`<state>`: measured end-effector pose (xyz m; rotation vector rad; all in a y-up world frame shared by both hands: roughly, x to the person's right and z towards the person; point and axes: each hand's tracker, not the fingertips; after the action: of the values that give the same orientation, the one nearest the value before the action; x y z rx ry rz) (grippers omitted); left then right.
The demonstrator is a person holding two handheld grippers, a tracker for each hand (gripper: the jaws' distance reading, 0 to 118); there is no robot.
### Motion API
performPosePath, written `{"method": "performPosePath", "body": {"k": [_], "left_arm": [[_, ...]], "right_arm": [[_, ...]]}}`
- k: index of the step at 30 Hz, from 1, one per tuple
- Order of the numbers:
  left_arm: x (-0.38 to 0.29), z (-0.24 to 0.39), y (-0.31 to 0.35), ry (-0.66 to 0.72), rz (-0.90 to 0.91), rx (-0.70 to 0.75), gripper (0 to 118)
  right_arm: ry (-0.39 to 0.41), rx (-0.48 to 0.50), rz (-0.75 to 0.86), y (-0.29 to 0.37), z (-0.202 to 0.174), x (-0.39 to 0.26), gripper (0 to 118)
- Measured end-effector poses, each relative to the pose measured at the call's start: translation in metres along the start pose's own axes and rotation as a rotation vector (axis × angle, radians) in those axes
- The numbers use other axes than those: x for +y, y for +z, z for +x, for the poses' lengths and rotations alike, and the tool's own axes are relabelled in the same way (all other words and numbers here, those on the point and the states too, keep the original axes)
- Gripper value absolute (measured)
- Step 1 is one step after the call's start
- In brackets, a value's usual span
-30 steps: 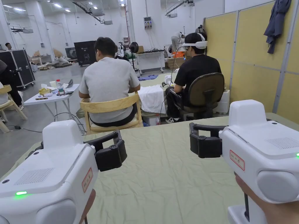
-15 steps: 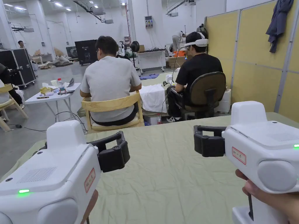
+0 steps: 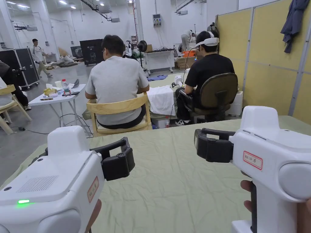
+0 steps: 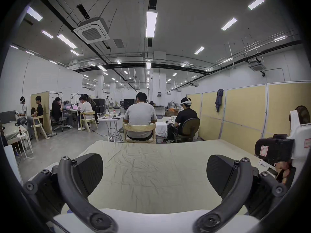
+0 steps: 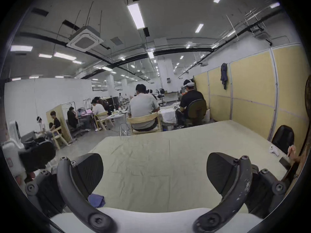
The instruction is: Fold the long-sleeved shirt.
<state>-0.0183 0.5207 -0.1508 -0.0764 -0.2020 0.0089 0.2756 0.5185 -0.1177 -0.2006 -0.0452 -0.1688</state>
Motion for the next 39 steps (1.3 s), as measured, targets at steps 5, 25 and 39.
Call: {"method": "performPosePath", "body": {"k": [5, 25, 39], "left_arm": [[-0.005, 0.001, 0.003, 0.001, -0.001, 0.005, 118], [-0.008, 0.002, 0.004, -0.032, -0.003, 0.013, 118], [-0.012, 0.007, 0.004, -0.052, -0.010, 0.010, 118]], "right_arm": [[0.039, -0.100, 0.015, -0.001, 0.000, -0.003, 118], [0.068, -0.138, -0.008, -0.004, 0.000, -0.013, 118], [0.083, -0.162, -0.037, -0.007, 0.000, -0.017, 118]]}}
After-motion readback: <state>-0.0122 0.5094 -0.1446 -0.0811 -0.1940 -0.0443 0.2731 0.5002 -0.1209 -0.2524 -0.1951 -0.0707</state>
